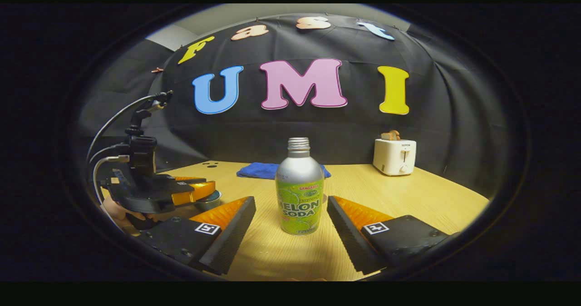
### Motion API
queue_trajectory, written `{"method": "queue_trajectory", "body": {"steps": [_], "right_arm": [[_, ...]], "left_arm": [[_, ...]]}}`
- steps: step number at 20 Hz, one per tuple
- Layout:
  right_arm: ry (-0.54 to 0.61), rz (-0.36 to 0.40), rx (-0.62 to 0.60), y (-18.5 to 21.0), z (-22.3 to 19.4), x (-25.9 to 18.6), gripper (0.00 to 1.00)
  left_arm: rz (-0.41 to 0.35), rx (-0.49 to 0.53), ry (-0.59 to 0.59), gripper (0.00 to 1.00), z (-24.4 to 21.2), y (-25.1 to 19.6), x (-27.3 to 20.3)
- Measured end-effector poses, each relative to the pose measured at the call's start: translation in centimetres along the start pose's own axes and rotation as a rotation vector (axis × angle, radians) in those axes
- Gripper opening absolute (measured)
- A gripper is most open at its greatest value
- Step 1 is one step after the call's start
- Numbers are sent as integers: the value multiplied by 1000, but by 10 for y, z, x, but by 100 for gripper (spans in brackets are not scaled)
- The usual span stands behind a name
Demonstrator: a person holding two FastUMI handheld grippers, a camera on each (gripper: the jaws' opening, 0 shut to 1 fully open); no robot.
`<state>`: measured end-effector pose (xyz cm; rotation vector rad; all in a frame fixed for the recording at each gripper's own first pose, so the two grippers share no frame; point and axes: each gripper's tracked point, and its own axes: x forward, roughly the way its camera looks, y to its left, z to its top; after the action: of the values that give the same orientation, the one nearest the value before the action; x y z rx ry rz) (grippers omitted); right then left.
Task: Open the teacup lid with one hand, grasp the water bottle and pour water into the teacup with the other hand; after pouring, place the water bottle on the coaster and then close the teacup lid.
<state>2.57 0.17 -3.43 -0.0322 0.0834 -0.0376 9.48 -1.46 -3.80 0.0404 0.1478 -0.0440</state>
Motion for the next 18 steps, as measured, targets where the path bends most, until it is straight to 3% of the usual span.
{"method": "queue_trajectory", "body": {"steps": [10, 18], "right_arm": [[-6, 1, 15, 0, 9, 5, 98], [2, -22, -15, -4, 11, 32, 98]], "left_arm": [[10, -6, -125, 28, 45, 8, -38], [56, -26, -147, 28, 45, 32, -63]]}}
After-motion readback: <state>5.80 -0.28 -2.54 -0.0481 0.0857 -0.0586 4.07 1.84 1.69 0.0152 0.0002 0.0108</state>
